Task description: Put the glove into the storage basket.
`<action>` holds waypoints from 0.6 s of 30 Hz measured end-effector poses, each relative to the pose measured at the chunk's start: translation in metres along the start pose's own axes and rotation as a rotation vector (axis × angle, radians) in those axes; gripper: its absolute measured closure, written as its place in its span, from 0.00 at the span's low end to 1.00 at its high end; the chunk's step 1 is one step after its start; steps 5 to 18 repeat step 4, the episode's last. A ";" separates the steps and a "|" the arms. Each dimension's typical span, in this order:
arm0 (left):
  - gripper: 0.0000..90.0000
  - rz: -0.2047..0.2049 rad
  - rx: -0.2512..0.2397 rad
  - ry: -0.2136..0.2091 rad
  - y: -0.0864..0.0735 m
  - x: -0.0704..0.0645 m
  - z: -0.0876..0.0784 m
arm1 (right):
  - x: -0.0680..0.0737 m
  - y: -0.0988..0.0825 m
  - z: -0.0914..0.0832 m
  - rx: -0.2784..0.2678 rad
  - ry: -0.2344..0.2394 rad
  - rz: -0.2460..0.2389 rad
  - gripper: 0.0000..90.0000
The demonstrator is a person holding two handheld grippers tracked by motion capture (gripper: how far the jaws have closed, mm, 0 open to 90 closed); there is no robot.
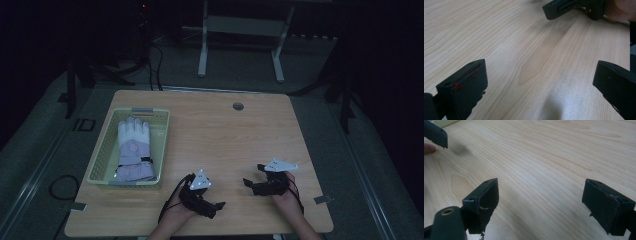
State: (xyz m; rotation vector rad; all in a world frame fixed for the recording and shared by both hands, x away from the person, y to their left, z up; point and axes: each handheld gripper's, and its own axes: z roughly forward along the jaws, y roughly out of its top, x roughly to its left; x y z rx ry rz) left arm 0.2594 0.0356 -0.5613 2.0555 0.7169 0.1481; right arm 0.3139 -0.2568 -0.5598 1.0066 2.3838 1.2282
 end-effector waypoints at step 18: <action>0.00 -0.002 -0.002 -0.003 0.000 0.000 0.000 | 0.000 0.000 0.000 0.000 0.002 -0.003 0.15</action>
